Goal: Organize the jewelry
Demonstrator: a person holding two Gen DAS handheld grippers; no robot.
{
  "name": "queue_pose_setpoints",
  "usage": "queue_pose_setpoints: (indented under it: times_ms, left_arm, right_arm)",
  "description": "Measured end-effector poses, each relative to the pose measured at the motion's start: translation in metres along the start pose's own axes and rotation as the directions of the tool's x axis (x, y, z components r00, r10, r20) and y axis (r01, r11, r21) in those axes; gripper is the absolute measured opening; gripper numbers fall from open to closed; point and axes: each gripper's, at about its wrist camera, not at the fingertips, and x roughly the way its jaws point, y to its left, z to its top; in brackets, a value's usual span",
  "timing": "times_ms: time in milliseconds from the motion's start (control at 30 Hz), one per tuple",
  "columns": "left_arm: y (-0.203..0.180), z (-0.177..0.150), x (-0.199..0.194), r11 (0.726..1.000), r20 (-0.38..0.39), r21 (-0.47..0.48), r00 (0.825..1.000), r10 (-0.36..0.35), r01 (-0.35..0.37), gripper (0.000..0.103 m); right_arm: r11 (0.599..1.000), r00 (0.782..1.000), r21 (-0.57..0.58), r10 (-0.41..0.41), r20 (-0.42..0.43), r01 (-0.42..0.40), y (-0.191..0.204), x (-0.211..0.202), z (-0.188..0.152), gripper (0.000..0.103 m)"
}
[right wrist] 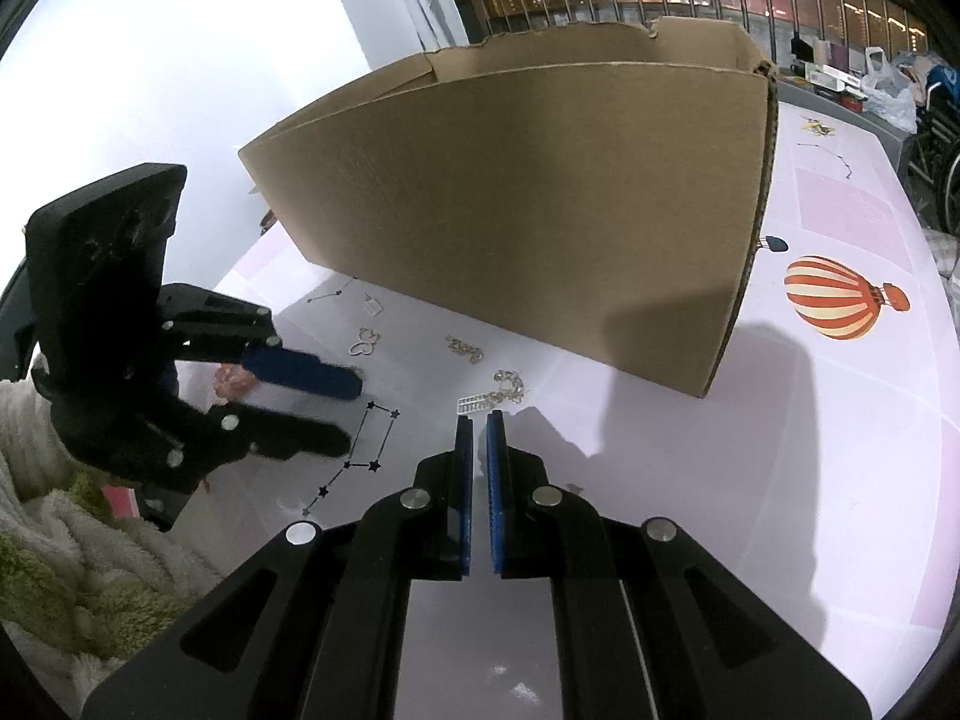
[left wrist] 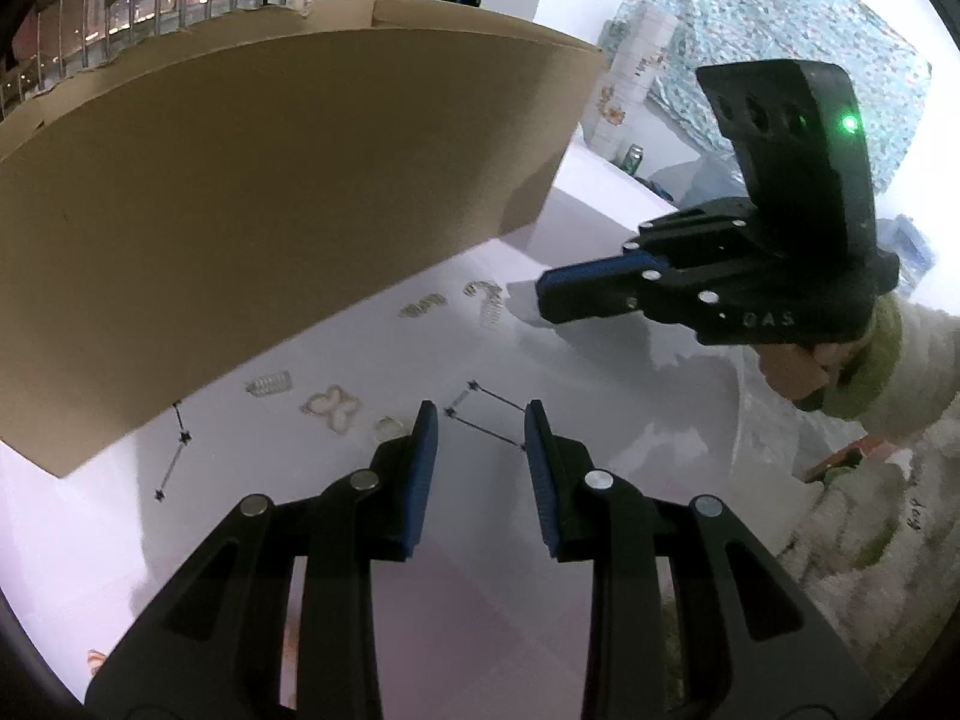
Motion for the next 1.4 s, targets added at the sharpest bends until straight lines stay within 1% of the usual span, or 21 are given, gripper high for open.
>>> queue_pose_setpoints:
  times_ms: [100, 200, 333, 433, 500, 567, 700, 800, 1033, 1067, 1267, 1400]
  left_arm:
    - [-0.002, -0.004, -0.004, 0.999, -0.008, -0.014, 0.999, -0.035, 0.034, 0.028]
    - [-0.003, -0.007, -0.007, 1.0, -0.003, -0.022, 1.0, -0.02, 0.019, 0.028]
    - [-0.002, -0.007, -0.017, 0.999, 0.043, -0.023, 0.998, 0.046, -0.045, 0.028]
    - [-0.002, -0.008, -0.024, 0.992, 0.068, 0.011, 0.99, 0.127, -0.128, 0.028]
    - [-0.001, -0.009, -0.023, 0.988, 0.071, 0.028, 0.986, 0.15, -0.152, 0.028]
    - [-0.002, -0.011, -0.02, 0.98, 0.068, 0.061, 0.98, 0.187, -0.191, 0.028]
    - [-0.002, -0.012, -0.011, 0.969, 0.058, 0.107, 0.975, 0.216, -0.222, 0.028]
    - [-0.001, -0.014, -0.014, 0.967, 0.067, 0.124, 0.974, 0.217, -0.224, 0.027]
    - [0.004, -0.011, -0.009, 0.967, 0.082, 0.144, 0.976, 0.2, -0.21, 0.013]
    - [0.004, -0.01, -0.008, 0.967, 0.083, 0.146, 0.977, 0.199, -0.209, 0.01]
    - [0.001, -0.01, -0.006, 0.966, 0.085, 0.148, 0.975, 0.203, -0.214, 0.01]
    - [0.001, -0.011, -0.006, 0.966, 0.089, 0.139, 0.974, 0.207, -0.218, 0.01]
  right_arm:
    - [1.0, 1.0, -0.005, 0.0, -0.001, 0.0, 0.001, 0.0, 0.0, 0.005]
    - [1.0, 1.0, -0.002, 0.0, 0.0, 0.0, 0.001, 0.0, 0.001, 0.005]
    - [1.0, 1.0, -0.003, 0.002, 0.006, -0.002, 0.0, -0.002, 0.0, 0.005]
    - [1.0, 1.0, -0.005, 0.003, 0.004, -0.002, 0.0, -0.002, -0.001, 0.005]
    - [1.0, 1.0, -0.005, 0.004, 0.004, -0.004, -0.002, -0.002, -0.002, 0.005]
    - [1.0, 1.0, -0.004, 0.008, 0.008, -0.008, -0.002, -0.002, -0.002, 0.005]
    - [1.0, 1.0, -0.002, 0.017, 0.013, -0.017, -0.003, -0.004, -0.002, 0.005]
    - [1.0, 1.0, -0.001, 0.02, 0.013, -0.02, -0.004, -0.003, -0.002, 0.005]
    - [1.0, 1.0, 0.004, 0.023, 0.015, -0.023, -0.005, -0.003, -0.003, 0.005]
    - [1.0, 1.0, 0.004, 0.023, 0.016, -0.023, -0.005, -0.003, -0.004, 0.005]
    - [1.0, 1.0, 0.005, 0.017, 0.017, -0.017, -0.004, -0.002, -0.004, 0.005]
    - [1.0, 1.0, -0.01, -0.004, 0.011, 0.004, -0.002, 0.0, -0.002, 0.006]
